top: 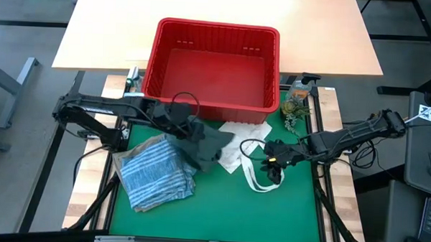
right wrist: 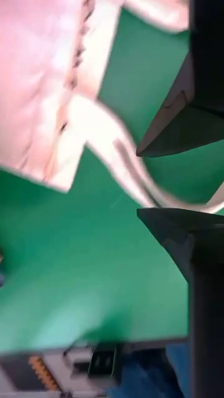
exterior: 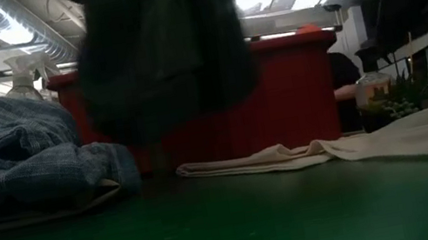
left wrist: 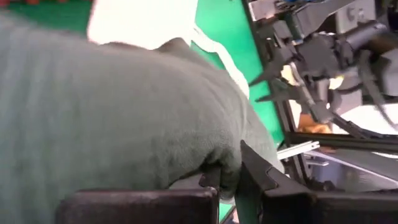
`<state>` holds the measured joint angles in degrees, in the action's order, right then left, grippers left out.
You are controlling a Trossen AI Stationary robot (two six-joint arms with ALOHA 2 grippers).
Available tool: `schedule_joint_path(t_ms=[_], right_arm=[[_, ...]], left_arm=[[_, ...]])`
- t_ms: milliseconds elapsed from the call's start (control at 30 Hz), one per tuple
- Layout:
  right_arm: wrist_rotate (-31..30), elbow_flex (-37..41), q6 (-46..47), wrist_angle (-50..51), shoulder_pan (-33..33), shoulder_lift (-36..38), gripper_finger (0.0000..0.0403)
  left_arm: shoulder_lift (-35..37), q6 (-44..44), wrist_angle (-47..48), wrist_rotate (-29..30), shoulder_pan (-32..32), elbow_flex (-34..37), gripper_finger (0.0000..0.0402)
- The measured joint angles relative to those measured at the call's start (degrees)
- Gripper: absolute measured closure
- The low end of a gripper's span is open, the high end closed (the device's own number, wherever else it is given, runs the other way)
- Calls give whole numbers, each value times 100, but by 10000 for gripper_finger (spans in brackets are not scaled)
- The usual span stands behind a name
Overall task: Fold Laundry from Bin
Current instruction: Stack the folded green polo shirt on top of the blue polo shirt
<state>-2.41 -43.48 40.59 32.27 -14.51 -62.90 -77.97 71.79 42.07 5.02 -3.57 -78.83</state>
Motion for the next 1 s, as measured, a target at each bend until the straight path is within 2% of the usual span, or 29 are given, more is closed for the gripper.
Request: schedule_joint_path(t_ms=[200,367,567,767,1000], right_arm=[[-104,0,7,-951,-230,-312,260],[-101,0,-32,-1532,-250,-836,260],[-101,2,-34,-1903,-239,-1500,260],[-9,3,-37,-2394,-237,-1940,260],[54,7,-37,-2941,-239,-2254,260]], left_arm=[[356,-44,419,376,22,0,389],[410,-344,380,409,191,-4,389],[410,-764,378,-70,282,-4,389],[532,-552,791,-326,-134,-7,389],[563,333,2201,-322,-1065,-7,389]])
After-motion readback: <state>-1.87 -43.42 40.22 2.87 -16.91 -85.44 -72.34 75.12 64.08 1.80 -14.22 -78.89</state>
